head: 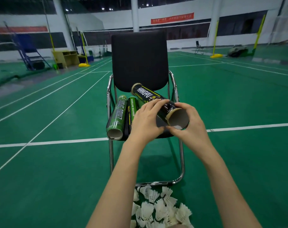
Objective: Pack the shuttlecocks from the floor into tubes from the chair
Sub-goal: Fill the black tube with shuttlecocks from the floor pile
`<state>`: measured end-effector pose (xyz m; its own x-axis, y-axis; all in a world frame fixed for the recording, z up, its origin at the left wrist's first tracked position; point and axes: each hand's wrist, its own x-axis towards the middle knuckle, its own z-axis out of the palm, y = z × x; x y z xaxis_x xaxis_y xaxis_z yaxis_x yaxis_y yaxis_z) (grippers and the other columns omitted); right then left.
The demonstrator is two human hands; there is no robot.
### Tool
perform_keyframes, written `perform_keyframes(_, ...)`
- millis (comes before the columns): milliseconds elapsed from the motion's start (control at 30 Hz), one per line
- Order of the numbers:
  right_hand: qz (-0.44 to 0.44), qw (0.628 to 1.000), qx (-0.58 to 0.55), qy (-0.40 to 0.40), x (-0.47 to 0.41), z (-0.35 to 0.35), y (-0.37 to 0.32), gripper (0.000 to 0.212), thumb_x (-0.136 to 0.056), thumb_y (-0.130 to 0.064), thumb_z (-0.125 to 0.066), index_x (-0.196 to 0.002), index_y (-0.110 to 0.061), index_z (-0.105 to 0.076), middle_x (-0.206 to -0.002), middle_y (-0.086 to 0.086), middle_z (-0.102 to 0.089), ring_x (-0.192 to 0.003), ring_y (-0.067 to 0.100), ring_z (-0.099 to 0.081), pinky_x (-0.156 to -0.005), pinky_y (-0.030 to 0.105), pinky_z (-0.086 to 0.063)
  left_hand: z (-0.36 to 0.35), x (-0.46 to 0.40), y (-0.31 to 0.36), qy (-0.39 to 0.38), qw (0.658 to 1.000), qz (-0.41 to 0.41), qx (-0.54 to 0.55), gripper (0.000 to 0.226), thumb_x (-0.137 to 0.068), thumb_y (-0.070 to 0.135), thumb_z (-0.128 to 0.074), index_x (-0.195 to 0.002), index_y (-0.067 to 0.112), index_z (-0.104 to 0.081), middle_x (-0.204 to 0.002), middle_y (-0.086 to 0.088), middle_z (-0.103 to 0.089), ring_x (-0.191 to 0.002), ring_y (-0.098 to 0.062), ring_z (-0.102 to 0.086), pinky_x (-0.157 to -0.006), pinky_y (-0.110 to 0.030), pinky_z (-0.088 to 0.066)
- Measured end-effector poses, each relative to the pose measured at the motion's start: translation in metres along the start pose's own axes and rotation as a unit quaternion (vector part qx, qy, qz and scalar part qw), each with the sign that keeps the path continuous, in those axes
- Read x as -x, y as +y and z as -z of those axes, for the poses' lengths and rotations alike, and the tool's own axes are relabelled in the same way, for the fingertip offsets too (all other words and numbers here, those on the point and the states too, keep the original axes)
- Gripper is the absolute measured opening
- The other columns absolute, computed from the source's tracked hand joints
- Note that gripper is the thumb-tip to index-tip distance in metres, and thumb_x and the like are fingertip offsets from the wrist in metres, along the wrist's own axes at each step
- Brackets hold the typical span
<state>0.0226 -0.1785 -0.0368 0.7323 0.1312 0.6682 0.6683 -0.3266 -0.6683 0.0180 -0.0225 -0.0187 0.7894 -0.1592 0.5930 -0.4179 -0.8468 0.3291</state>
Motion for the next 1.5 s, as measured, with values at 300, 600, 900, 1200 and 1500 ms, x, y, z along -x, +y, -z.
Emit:
perform_keyframes(300, -0.019, 1.0, -0.005, 0.006, 0.009, 0.001, -0.004, 0.066, -0.065, -0.003, -0.077, -0.121, -0.024, -0.05, -0.12, -0.008, -0.051, -0.109, -0.017, -0.041, -0.092, 0.001, -0.028, -0.003, -0.004, 0.002, -0.002, 1.0, -0.012, 0.011, 0.08, -0.061, 0.014, -0.067, -0.136, 0.027, -0.043, -0.137, 0.002, -0.044, -0.126, -0.02, -0.038, -0.101, -0.037, -0.035)
perform_keyframes(600, -0.024, 1.0, -0.007, -0.002, 0.009, 0.001, -0.007, 0.065, -0.066, -0.005, -0.079, -0.122, -0.022, -0.051, -0.122, -0.006, -0.052, -0.11, -0.011, -0.043, -0.094, 0.004, -0.031, -0.002, -0.005, -0.002, -0.005, 0.999, -0.047, -0.001, 0.075, -0.059, 0.029, -0.061, -0.133, 0.026, -0.046, -0.135, -0.001, -0.046, -0.125, -0.023, -0.04, -0.1, -0.043, -0.037)
perform_keyframes(900, -0.044, 0.997, -0.052, -0.027, 0.02, -0.006, -0.018, 0.062, -0.069, -0.009, -0.079, -0.121, -0.027, -0.049, -0.122, -0.011, -0.052, -0.112, -0.004, -0.048, -0.097, 0.016, -0.039, 0.003, 0.009, -0.019, 0.013, 0.997, -0.071, -0.025, 0.076, -0.059, 0.034, -0.065, -0.133, 0.026, -0.047, -0.134, -0.001, -0.048, -0.123, -0.026, -0.043, -0.1, -0.046, -0.037)
perform_keyframes(1200, -0.076, 0.991, -0.107, -0.033, 0.025, -0.02, -0.026, 0.061, -0.069, -0.009, -0.078, -0.121, -0.024, -0.05, -0.121, -0.01, -0.056, -0.114, 0.005, -0.052, -0.102, 0.033, -0.042, 0.0, 0.014, -0.03, 0.024, 0.994, -0.092, -0.049, 0.077, -0.061, 0.049, -0.052, -0.134, 0.029, -0.04, -0.136, 0.0, -0.046, -0.127, -0.026, -0.04, -0.1, -0.051, -0.035)
perform_keyframes(1500, -0.063, 0.989, -0.132, -0.033, 0.033, -0.019, -0.015, 0.064, -0.064, -0.022, -0.077, -0.12, -0.035, -0.051, -0.124, -0.017, -0.055, -0.119, 0.012, -0.052, -0.099, 0.047, -0.045, -0.001, 0.021, -0.024, 0.009, 0.993, -0.099, -0.063, 0.078, -0.062, 0.044, -0.066, -0.135, 0.03, -0.04, -0.141, 0.007, -0.043, -0.136, -0.019, -0.03, -0.107, -0.055, -0.026)
